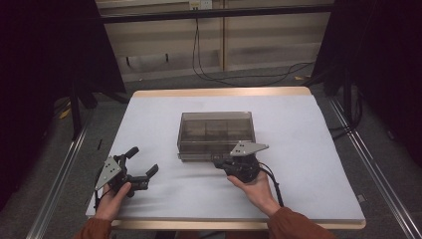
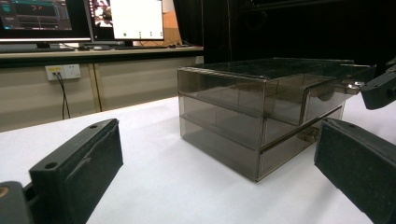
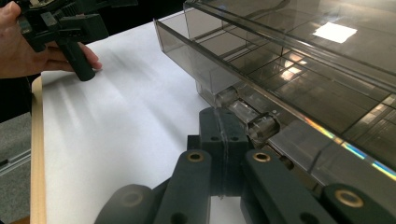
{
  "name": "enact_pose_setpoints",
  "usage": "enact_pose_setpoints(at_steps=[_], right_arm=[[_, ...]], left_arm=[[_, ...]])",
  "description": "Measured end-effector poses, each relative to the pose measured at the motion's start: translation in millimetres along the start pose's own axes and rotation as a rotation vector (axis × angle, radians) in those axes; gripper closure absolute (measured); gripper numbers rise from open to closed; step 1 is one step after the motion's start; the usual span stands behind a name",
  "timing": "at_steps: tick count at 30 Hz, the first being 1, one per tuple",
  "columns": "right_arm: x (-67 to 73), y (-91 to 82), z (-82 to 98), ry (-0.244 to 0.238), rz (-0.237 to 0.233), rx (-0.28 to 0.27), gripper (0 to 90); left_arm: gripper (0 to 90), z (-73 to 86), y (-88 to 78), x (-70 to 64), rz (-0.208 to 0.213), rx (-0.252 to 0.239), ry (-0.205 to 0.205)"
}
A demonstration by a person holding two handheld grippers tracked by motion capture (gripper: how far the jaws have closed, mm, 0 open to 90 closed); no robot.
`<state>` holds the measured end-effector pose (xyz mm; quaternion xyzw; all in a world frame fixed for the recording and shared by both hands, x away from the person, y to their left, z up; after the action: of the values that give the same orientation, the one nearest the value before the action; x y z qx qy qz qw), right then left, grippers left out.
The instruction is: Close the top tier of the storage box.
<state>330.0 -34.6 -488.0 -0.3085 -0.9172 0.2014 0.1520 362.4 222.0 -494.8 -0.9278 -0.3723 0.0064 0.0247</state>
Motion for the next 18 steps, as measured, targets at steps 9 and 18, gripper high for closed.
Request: enact_pose_setpoints(at_steps=[9, 18], right_arm=[[-2.5, -0.5, 0.0, -0.001, 0.004, 0.000, 90.0], [-6.5, 1.2, -4.0, 0.003, 0.010, -0.009, 90.0]], left_arm=[[1.0, 0.2, -0.2, 0.2, 0.000, 0.002, 0.001], [0.9, 0.1, -0.1, 0.0, 0.001, 0.001, 0.001]])
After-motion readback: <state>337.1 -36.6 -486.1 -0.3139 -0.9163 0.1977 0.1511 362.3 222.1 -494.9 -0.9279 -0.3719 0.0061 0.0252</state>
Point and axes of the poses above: each handheld gripper's, and its own axes: y roughly forward along the jaws, z roughly out of its underside, x roughly to its left, the point moved 9 cm from there along y, roughly forward along the jaws
